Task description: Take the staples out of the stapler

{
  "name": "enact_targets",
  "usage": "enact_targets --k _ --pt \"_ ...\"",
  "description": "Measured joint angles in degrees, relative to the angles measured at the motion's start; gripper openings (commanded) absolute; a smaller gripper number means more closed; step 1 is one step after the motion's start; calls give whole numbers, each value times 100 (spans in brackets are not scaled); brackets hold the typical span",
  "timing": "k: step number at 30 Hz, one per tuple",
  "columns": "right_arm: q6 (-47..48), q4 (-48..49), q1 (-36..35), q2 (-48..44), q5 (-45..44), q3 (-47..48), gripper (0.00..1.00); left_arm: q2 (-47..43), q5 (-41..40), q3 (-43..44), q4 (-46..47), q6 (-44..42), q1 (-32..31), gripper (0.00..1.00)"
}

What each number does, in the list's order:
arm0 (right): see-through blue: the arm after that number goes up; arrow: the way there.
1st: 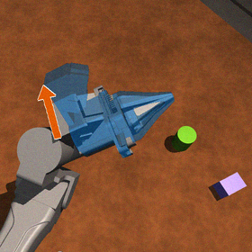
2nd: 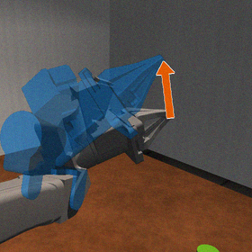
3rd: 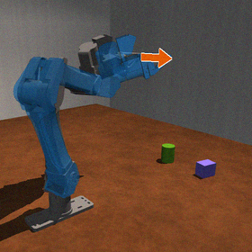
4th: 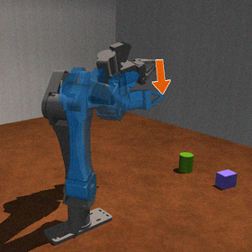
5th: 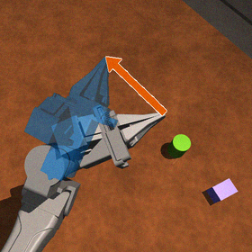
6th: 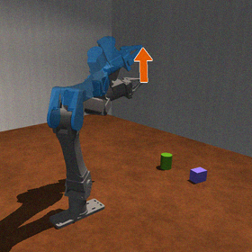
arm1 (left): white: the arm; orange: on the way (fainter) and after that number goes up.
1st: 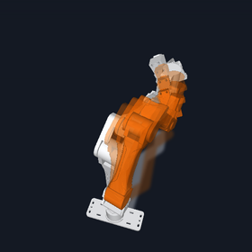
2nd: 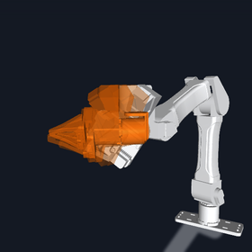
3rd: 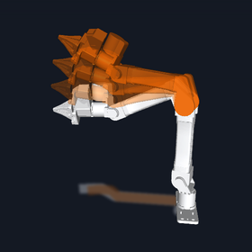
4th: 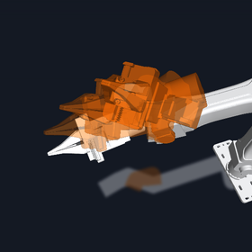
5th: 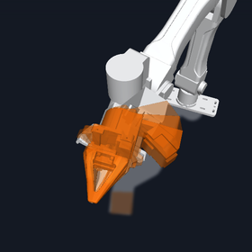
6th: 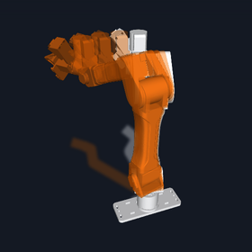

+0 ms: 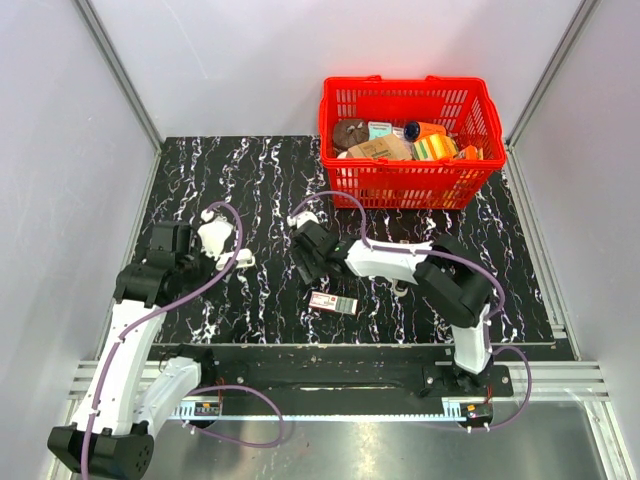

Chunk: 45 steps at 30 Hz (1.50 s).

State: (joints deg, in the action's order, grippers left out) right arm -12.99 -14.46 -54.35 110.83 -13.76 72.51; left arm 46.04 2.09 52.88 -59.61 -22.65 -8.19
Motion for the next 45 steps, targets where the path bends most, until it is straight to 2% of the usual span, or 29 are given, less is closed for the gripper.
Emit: enact_targets --k 5,10,15,24,33,38,45 --pt "173 -31 0 249 138 221 73 17 -7 -7 -28 2 0 99" --pt "306 -37 0 361 254 389 68 59 -20 -20 -22 2 0 99" --pt "367 -17 0 538 315 485 55 63 -31 -129 -20 2 0 99" --pt "420 -59 0 590 398 568 21 68 -39 -164 15 4 0 99" --pt "214 -216 -2 605 271 636 2 48 -42 -223 35 4 0 99" --pt "-400 -728 -2 369 -186 555 0 0 -42 -310 79 0 0 99" --pt "-1853 -1419 -2 -841 -597 -122 0 -31 -35 -328 149 -4 0 99"
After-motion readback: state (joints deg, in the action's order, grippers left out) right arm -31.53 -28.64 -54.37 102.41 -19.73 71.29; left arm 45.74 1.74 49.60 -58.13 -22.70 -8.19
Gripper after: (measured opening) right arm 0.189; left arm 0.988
